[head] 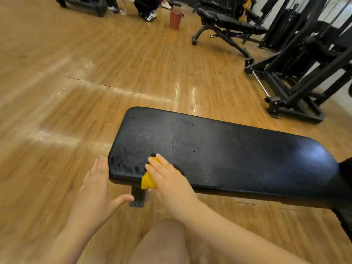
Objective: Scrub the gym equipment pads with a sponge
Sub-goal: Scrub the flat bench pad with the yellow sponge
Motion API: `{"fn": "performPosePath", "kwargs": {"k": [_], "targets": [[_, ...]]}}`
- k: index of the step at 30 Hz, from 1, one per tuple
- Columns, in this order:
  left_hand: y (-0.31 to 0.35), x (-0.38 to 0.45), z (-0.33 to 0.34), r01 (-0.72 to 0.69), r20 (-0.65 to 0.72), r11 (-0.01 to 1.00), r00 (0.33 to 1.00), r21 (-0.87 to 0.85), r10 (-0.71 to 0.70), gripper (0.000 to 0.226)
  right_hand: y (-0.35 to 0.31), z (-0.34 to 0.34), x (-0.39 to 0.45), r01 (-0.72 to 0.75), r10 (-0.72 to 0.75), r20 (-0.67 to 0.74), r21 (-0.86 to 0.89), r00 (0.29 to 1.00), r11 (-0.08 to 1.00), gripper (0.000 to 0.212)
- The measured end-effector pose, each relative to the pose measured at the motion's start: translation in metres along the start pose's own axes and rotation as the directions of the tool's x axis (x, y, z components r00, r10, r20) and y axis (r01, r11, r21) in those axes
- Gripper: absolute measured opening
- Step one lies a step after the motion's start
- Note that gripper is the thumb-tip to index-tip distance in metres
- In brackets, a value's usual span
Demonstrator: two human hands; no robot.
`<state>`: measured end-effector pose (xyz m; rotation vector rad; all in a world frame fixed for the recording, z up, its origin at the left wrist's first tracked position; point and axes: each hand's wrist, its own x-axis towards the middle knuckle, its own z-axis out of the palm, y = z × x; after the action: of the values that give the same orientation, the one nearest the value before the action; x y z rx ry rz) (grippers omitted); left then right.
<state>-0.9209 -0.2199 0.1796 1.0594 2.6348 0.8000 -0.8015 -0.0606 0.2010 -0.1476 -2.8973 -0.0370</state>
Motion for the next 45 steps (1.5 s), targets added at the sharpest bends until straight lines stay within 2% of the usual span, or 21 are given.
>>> {"fn": "performPosePath", "kwargs": {"k": [5, 9, 13, 17, 19, 24, 27, 29, 33, 37, 42, 45], "targets": [[-0.005, 0.002, 0.001, -0.014, -0.066, 0.998, 0.998, 0.059, 0.018, 0.114, -0.004, -0.007, -0.001, -0.013, 0.013, -0.024, -0.005, 1.000, 1.000, 0.079], [0.001, 0.002, -0.001, -0.008, -0.095, 0.999, 0.995, 0.052, 0.013, 0.095, 0.032, -0.008, -0.038, -0.060, 0.060, 0.007, 0.037, 0.998, 0.998, 0.096], [0.001, 0.005, 0.001, 0.010, -0.131, 1.000, 0.991, -0.002, -0.010, 0.083, 0.029, -0.008, -0.032, -0.083, 0.083, 0.006, 0.017, 0.997, 0.996, 0.085], [-0.004, 0.006, 0.003, 0.023, -0.131, 0.999, 0.991, -0.030, -0.027, 0.082, -0.010, 0.000, 0.007, 0.001, -0.003, -0.028, -0.087, 1.000, 0.996, 0.075], [-0.008, 0.006, 0.000, 0.016, -0.089, 0.998, 0.996, -0.062, -0.021, 0.084, -0.020, 0.002, 0.017, 0.016, -0.019, -0.043, -0.075, 0.999, 0.997, 0.072], [-0.008, 0.004, -0.010, -0.016, -0.006, 0.994, 1.000, -0.111, 0.015, 0.102, -0.011, -0.005, 0.009, -0.044, 0.044, 0.000, 0.009, 0.999, 0.999, 0.078], [-0.003, 0.003, -0.015, 0.009, 0.032, 0.997, 0.999, -0.072, -0.007, 0.108, 0.001, -0.010, -0.001, -0.180, 0.177, 0.068, 0.046, 0.982, 0.983, 0.095], [0.003, 0.003, -0.015, 0.041, 0.023, 0.997, 0.999, -0.067, -0.039, 0.108, 0.000, -0.009, 0.002, -0.214, 0.214, 0.104, -0.004, 0.971, 0.977, 0.102], [0.008, 0.002, -0.011, 0.089, 0.009, 0.993, 0.996, -0.078, -0.088, 0.110, -0.013, 0.005, 0.018, -0.122, 0.127, 0.032, -0.131, 0.991, 0.984, 0.094], [0.008, 0.002, -0.006, 0.130, -0.003, 0.984, 0.991, -0.124, -0.132, 0.109, -0.013, 0.013, 0.020, -0.092, 0.090, -0.021, -0.170, 0.996, 0.981, 0.097], [0.012, 0.000, -0.001, 0.145, 0.001, 0.974, 0.989, -0.172, -0.147, 0.113, -0.010, 0.015, 0.019, -0.054, 0.053, -0.068, -0.021, 0.996, 0.998, 0.101], [0.011, -0.001, 0.003, 0.143, -0.014, 0.972, 0.989, -0.187, -0.148, 0.115, -0.005, 0.013, 0.019, 0.128, -0.121, -0.084, 0.076, 0.989, 0.989, 0.091]]}}
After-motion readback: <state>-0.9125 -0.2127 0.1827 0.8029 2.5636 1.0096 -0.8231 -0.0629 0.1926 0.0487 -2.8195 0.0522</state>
